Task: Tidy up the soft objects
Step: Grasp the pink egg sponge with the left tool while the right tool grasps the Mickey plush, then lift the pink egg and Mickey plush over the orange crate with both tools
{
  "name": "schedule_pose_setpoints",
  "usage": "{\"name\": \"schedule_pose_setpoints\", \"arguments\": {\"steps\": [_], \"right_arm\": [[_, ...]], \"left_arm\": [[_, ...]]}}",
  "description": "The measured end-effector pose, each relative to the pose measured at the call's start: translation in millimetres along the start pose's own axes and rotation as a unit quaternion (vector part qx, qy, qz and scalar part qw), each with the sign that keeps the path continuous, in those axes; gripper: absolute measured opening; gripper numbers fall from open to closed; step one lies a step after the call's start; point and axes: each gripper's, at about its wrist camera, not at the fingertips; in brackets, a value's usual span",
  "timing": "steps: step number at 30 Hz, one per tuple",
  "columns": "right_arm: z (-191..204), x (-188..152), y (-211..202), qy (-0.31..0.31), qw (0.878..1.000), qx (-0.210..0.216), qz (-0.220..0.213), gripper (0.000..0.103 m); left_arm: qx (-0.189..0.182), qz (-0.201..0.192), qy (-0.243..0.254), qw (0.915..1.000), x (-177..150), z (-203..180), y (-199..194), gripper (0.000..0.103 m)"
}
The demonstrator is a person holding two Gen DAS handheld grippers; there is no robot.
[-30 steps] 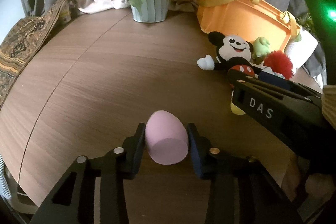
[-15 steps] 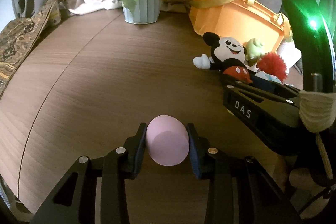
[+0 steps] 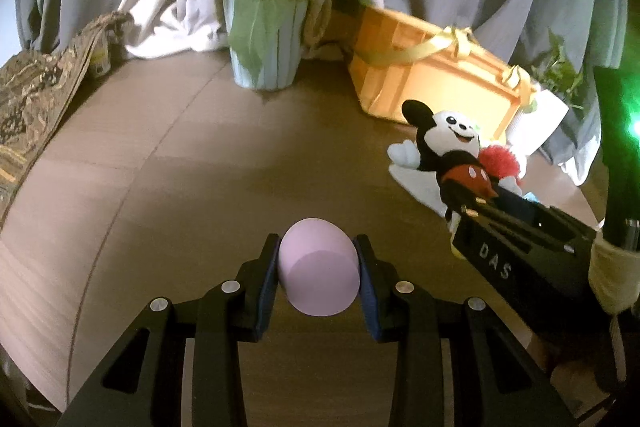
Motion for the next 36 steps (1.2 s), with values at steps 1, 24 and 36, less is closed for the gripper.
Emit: {"name": "schedule_pose_setpoints", "arguments": {"steps": [1,24,36], "right_arm": [[0,1,-4,0.001,1.000,-0.003,-0.004,0.040],[-56,18,-102,0.020,0.997,-0.001,-0.078,0.040],[-129,33,-112,0.000,0.992,0.021,-0.128,0.040]], "left_arm": [[-0.004,-0.005,0.003,1.0000,3,0,-4,0.036],[-0.035,-0.097,0.030,0.9942,37,-85,-77,0.036],[-0.032,-0.140,0.001,0.9897,51,-154,-73,0.036]]}}
Point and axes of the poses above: each gripper's, at about its wrist camera, not at the fingertips, and y roughly the way its jaws point, z to its left, x to its top, and after that the axes turned 13 degrees about -y, right-handed
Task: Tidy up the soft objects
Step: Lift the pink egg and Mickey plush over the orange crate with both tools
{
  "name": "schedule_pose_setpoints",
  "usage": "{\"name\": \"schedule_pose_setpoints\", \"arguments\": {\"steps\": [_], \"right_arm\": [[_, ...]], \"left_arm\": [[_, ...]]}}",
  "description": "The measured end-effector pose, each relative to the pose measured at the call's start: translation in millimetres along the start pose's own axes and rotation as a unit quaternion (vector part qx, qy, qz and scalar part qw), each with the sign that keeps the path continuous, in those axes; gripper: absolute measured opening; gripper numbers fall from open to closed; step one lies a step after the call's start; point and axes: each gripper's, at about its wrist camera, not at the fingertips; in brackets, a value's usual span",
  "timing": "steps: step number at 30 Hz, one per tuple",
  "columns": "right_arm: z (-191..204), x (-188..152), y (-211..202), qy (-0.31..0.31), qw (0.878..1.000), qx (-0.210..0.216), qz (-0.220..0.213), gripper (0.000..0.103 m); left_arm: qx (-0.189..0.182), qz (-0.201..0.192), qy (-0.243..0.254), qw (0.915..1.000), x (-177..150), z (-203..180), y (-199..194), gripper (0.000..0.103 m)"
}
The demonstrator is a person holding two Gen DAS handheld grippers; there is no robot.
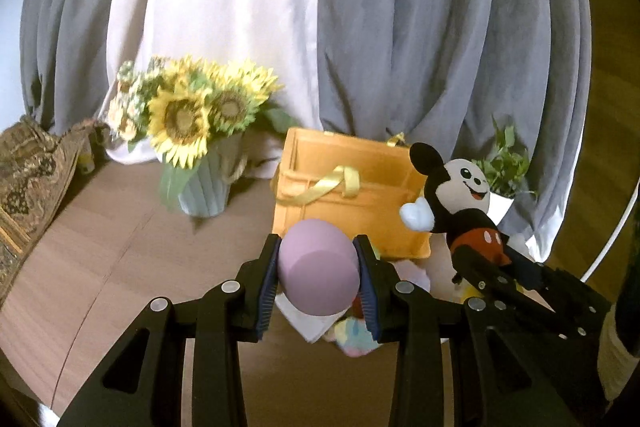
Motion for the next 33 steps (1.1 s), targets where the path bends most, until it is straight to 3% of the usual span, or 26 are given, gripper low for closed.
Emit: {"name": "schedule_pose_setpoints", "arguments": {"steps": [8,19,33], "right_arm": [[-25,13,3,0.003,1.000,0.006,-0.019,0.040],[-43,46,18,0.015,0.998,-0.018,-0.050,0.040],[-57,86,70,0.003,0.998,-0.032,-0.057,0.040]], "left_arm": [[-0.004,-0.025,0.024,0.9994,15,-21,6,0.036],[-0.028,-0.046,0.054,0.9971,56,-38,31,0.036],[-0.041,-0.040,0.070,0.9959,95,-37,98,0.036]]}}
Point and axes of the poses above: each gripper's, at about its wrist camera, not at the fingertips, and y roughly the way its jaws point, z to its left, x to its top, and after that the axes turned 13 degrees about -y, right-handed
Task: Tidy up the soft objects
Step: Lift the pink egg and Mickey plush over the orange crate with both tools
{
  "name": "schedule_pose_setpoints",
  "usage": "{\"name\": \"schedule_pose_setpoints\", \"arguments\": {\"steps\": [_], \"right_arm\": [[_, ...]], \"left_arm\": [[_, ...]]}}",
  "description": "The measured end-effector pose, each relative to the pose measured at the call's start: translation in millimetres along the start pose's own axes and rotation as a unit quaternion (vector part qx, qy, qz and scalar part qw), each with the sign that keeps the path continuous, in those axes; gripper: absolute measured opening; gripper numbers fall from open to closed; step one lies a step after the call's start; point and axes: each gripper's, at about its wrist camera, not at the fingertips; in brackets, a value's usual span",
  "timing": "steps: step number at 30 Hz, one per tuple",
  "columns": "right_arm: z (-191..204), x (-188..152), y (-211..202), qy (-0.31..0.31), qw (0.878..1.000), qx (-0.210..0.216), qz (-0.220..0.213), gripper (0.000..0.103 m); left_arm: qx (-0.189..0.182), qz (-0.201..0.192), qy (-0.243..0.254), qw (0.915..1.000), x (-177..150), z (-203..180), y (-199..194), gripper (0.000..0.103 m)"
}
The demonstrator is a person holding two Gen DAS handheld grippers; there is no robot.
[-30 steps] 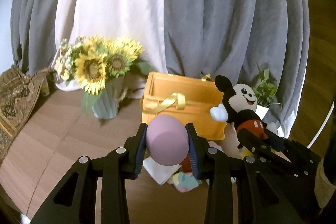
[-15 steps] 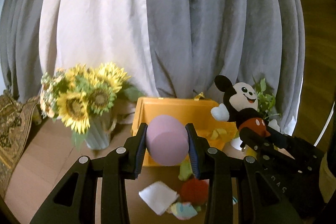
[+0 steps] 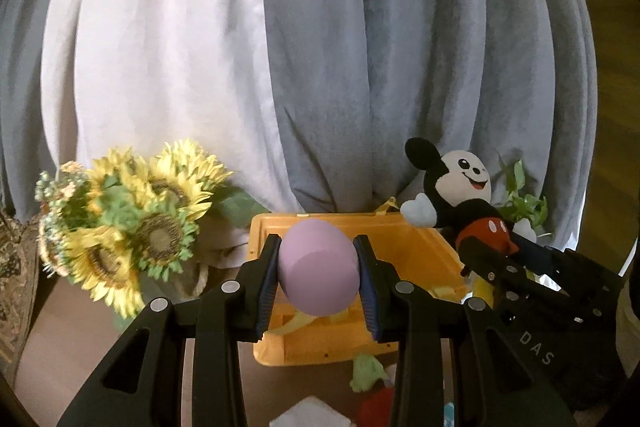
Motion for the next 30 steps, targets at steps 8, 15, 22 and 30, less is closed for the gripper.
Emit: {"name": "schedule_pose_setpoints", "arguments": {"steps": [8,15,22,30], "right_arm": [[-11,5,49,-0.005,1.000,0.002,0.018,0.040],[-19,3,94,-0.007,0.999,0.006,0.038,0.040],[-22,-2,137,-0.003,0.998,0.005,0.065,0.040],[-23,-16,171,0.001,0.994,0.011,0.109,0.040]], "left_arm": [[0.002,0.023,0.001,0.9997,4,2,52,0.036],[0.017,0.041,0.011,0.9990,2,4,99,0.036],[0.034,0.063,0.022,0.9972,-3,9,141,0.036],[0.044,0.104,0.034,0.9931,-16,13,178,0.036]]}}
Point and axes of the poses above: each gripper's, at about its wrist camera, not at the fingertips, and y roughly the way its jaws point, z to its left, x to its top, and after that the axes turned 13 degrees about -y, right-handed
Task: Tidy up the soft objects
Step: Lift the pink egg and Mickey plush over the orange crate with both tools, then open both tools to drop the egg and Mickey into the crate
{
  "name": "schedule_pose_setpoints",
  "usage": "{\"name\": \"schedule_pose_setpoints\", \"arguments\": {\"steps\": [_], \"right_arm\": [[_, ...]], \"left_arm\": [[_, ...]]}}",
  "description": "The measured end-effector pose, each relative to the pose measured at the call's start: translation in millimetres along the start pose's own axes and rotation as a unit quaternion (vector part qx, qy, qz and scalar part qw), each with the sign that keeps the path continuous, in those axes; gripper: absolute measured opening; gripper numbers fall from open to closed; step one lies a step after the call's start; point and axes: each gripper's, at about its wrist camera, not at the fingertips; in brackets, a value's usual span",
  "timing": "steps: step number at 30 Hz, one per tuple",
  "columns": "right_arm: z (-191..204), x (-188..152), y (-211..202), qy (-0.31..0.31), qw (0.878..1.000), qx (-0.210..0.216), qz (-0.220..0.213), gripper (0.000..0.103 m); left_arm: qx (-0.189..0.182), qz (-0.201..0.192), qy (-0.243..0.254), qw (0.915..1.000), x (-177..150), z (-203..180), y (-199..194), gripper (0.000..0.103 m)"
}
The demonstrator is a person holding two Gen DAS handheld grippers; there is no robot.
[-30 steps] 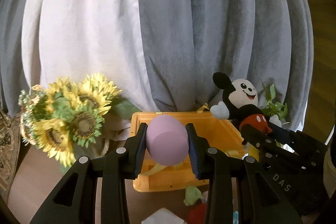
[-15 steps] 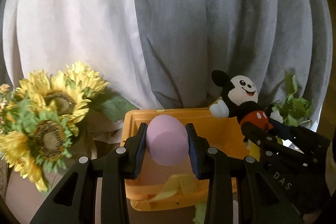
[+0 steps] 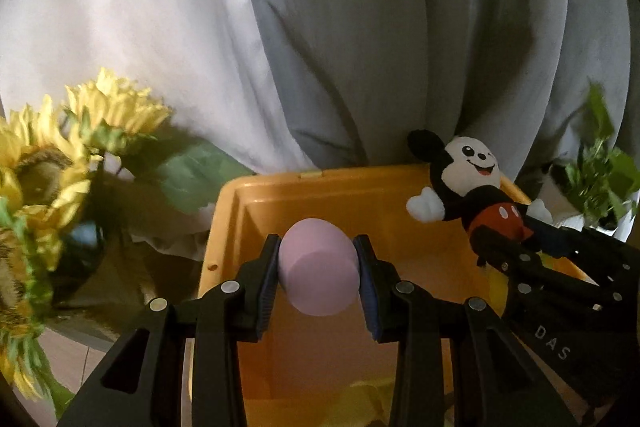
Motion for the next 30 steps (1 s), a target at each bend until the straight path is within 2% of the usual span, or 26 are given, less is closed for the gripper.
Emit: {"name": "schedule_pose_setpoints", "arguments": {"steps": [7,10,11,12,14,20,27,30], "right_arm": [[-6,-5,16,0.005,1.000,0.005,0.031,0.042],[-8,-6,18,0.010,0.999,0.010,0.039,0.045],[-8,-6,18,0.009,0.999,0.008,0.038,0.050],[-8,-7,16,0.007,0.999,0.004,0.036,0.058],[-7,-7,12,0.004,0.999,-0.002,0.032,0.064],[-11,-7,-6,0.018,1.000,-0.014,0.021,0.064],[-14,-6,-42,0.033,0.999,-0.026,0.000,0.064],[-13,-7,-62,0.034,0.999,-0.034,-0.012,0.070]], "left_arm": [[-0.001,0.029,0.003,0.9996,-5,0,16,0.037],[0.000,0.036,0.002,0.9994,-7,0,15,0.046],[0.000,0.035,0.002,0.9994,-7,0,15,0.052],[0.001,0.034,0.003,0.9994,-8,-1,13,0.054],[0.002,0.030,0.001,0.9995,-8,0,9,0.057],[0.002,0.021,-0.005,0.9998,-5,-1,-14,0.063],[0.003,-0.006,0.002,1.0000,-5,-7,-58,0.067],[0.004,-0.020,0.005,0.9998,-8,-9,-81,0.070]]}}
Point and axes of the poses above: each gripper's, at about its wrist camera, not at the fingertips, and y roughly the way its jaws point, z to its left, x to its top, and after that the axes turned 13 degrees about -y, right-handed
